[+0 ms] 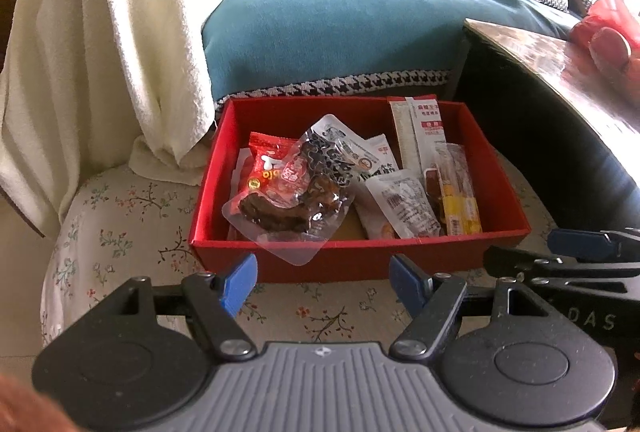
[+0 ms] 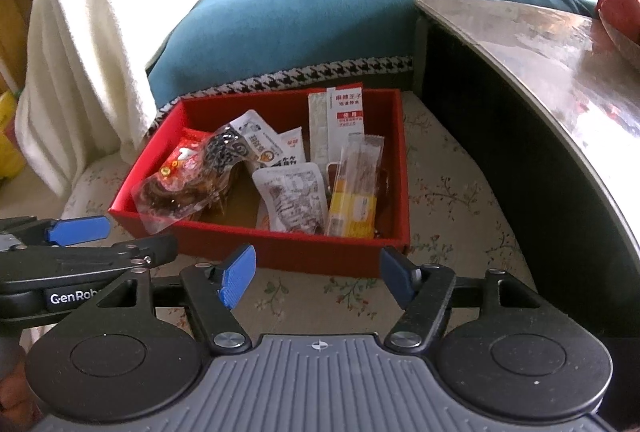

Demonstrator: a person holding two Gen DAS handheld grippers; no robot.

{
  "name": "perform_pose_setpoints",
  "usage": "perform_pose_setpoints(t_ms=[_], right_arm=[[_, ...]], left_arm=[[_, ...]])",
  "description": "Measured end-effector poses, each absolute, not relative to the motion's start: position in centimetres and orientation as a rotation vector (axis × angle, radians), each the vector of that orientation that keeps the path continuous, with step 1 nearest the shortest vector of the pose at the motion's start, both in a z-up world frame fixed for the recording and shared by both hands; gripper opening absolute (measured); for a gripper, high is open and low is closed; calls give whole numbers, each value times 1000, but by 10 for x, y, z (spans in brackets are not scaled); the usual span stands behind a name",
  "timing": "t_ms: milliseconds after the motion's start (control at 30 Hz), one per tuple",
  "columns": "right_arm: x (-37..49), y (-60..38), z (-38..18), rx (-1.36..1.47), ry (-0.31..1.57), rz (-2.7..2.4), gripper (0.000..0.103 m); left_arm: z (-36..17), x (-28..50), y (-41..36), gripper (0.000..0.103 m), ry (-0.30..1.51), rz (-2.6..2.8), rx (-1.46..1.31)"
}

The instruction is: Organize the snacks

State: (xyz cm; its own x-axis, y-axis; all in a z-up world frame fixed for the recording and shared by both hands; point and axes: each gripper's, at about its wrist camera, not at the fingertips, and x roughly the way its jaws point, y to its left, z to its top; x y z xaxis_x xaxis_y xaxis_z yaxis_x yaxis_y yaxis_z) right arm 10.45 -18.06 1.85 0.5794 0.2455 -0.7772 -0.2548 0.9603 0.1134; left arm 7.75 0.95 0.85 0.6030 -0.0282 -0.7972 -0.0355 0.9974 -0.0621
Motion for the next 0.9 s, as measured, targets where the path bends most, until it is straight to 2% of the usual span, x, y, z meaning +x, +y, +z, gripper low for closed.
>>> perform_pose_setpoints(t_ms=[900], right_arm=[[13, -176, -13, -48, 1065, 281, 76]], left_arm=[[-26, -13, -3, 65, 1062, 11, -1]])
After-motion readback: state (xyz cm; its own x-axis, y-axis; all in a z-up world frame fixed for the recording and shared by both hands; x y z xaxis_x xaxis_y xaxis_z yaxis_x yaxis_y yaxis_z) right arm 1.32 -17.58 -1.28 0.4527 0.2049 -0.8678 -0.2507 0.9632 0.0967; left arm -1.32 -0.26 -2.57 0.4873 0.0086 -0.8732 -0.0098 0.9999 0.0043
